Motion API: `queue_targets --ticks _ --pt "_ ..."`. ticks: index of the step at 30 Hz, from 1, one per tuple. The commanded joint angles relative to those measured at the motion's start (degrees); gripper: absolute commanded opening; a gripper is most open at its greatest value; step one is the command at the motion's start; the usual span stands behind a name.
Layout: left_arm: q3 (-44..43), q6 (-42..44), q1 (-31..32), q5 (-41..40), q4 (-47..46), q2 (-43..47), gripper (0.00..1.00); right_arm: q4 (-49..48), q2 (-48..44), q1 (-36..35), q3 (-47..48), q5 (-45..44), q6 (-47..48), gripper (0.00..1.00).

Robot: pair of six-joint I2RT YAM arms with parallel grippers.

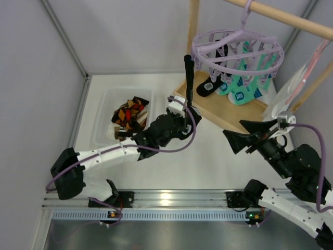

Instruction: Remove the socks clipped to the hanger

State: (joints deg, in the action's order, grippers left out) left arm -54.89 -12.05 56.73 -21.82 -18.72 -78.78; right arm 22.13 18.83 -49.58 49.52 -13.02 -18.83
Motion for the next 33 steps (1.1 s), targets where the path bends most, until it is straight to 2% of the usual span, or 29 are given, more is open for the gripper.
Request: queue_targets --ticks 1,7,13,16,17,18,25,33 --pt "0.3 2.9 7.7 -14.7 1.4 1.1 0.0 3.1 4.5 0.6 8.4 -6.9 -1.4 0.98" --pt "-3.3 4.2 17.8 -21.5 4.3 -4.1 0.0 8.5 13.4 0.5 17.9 -14.7 0.1 0.99" --pt "-10.1 8.0 23.8 -28.6 4.6 -11.8 0.0 12.8 21.6 0.6 26.9 -17.8 2.9 0.99" --pt "-13.3 9.4 25.2 -32.1 4.5 -15.6 0.0 16.9 26.1 0.5 33.4 -20.6 4.0 0.91" --pt "-14.2 10.5 25.5 -34.8 4.5 -17.8 0.0 18.5 27.6 0.6 35.5 -21.3 4.2 0.91" --pt "-16.1 11.1 25.8 -35.5 4.5 -18.8 0.0 22.4 31.0 0.5 37.7 -22.6 4.5 0.91" --pt "-24.1 17.8 26.6 -38.2 4.4 -26.6 0.0 33.3 44.7 0.6 55.1 -25.3 8.4 0.85" --pt "-31.8 24.5 27.1 -38.2 4.3 -32.7 0.0 36.8 56.7 0.6 66.0 -27.3 12.8 0.78"
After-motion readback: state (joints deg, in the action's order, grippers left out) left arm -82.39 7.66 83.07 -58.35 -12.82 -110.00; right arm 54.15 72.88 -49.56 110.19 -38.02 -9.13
